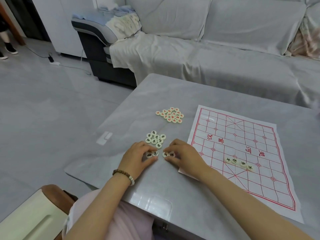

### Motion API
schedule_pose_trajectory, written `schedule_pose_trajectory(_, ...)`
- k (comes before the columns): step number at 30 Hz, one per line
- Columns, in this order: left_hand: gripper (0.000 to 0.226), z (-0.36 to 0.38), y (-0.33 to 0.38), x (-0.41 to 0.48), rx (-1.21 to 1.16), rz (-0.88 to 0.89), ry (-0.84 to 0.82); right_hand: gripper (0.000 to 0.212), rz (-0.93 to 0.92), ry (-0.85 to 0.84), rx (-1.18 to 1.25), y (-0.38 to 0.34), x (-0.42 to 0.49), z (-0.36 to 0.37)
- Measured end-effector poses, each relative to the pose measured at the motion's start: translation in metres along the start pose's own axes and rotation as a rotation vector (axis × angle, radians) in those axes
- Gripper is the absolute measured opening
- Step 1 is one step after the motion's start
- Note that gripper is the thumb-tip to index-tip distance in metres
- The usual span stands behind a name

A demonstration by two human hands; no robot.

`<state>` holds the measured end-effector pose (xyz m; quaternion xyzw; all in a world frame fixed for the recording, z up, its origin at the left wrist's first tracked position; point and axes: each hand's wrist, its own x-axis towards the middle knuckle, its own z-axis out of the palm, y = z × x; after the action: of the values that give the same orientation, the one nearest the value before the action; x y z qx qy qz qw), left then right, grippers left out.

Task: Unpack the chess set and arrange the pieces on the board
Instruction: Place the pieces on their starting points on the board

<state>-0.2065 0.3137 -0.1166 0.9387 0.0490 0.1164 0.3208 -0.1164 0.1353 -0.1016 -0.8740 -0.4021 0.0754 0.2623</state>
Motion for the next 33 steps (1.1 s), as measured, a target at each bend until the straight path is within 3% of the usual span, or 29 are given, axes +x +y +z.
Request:
schedule_pose_trajectory(8,0.017,-0.006,-0.001,0.000,-0.118,-0.077,-0.091,0.024,-0.047,0.012,0.041,-0.005,-0.002,0.000)
schedule_pose_trajectory(12,0.016,-0.010,0.011,0.004,-0.194,-0.074,-0.067,0.022,-0.052,0.139,0.120,-0.004,-0.018,-0.013)
schedule_pose_trajectory(17,0.018,0.011,0.068,0.023,-0.287,0.043,-0.058,0.022,0.090,0.295,0.114,0.033,-0.066,-0.049)
schedule_pose_trajectory(22,0.025,0.063,0.134,0.039,-0.233,0.139,-0.186,0.024,0.312,0.376,0.014,0.078,-0.122,-0.081)
schedule_pose_trajectory(29,0.030,0.121,0.162,0.036,-0.041,0.218,-0.336,0.025,0.362,0.292,-0.003,0.104,-0.155,-0.074)
schedule_pose_trajectory(33,0.031,0.126,0.160,0.035,-0.023,0.227,-0.320,0.027,0.355,0.298,0.032,0.105,-0.156,-0.071)
